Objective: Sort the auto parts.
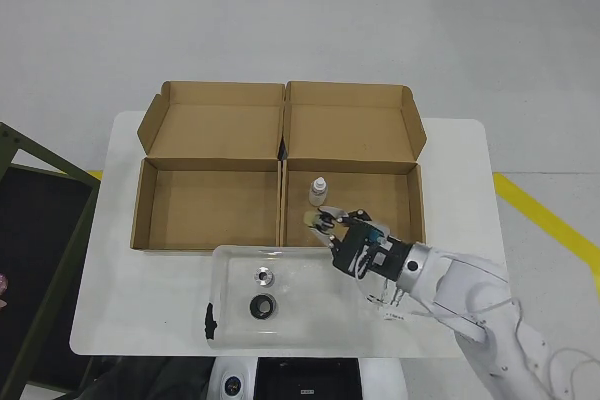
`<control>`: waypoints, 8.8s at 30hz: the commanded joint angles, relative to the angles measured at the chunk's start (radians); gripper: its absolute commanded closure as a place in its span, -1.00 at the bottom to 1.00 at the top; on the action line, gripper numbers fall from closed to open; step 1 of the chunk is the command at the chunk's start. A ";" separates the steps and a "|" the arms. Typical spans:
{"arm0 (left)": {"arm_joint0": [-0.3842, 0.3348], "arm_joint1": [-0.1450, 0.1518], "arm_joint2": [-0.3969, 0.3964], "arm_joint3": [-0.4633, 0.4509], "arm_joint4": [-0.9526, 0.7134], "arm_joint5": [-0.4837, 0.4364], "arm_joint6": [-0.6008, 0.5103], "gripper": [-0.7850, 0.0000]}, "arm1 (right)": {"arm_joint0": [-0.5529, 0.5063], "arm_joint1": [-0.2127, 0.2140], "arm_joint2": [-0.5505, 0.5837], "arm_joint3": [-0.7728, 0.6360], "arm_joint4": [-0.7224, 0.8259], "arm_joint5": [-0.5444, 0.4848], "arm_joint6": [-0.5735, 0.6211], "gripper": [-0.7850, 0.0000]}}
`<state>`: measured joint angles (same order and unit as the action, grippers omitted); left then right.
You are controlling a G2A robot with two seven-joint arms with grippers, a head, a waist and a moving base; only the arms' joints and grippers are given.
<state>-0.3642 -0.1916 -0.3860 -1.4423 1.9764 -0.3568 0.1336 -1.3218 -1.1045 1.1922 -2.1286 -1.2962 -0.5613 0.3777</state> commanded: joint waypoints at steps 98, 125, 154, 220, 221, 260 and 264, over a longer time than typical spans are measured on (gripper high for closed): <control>0.000 0.000 0.000 0.000 0.000 0.000 0.000 -1.00 | 0.087 -0.013 -0.200 0.017 0.014 -0.020 0.251 -0.22; 0.000 0.000 0.000 0.000 0.000 0.000 0.000 -1.00 | 0.200 -0.064 -0.409 0.120 -0.012 0.008 0.241 -0.14; 0.000 0.000 0.000 0.000 0.000 0.000 0.000 -1.00 | 0.309 -0.124 -0.519 0.325 0.017 0.012 0.226 0.02; 0.000 0.000 0.000 0.000 0.000 0.000 0.000 -1.00 | 0.352 -0.179 -0.559 0.531 0.019 -0.046 0.199 0.11; 0.000 0.000 0.000 0.000 0.000 0.000 0.000 -1.00 | 0.351 -0.180 -0.559 0.531 0.019 -0.047 0.197 0.17; 0.000 0.000 0.000 0.000 0.000 0.000 0.000 -1.00 | 0.295 -0.163 -0.477 0.305 0.035 -0.111 0.188 1.00; 0.000 0.000 0.000 0.000 0.000 0.000 0.000 -1.00 | 0.286 -0.158 -0.460 0.258 0.039 -0.119 0.189 1.00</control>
<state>-0.3642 -0.1916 -0.3860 -1.4423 1.9764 -0.3568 0.1336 -1.0343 -1.2630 0.7292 -1.8629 -1.2590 -0.6778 0.5669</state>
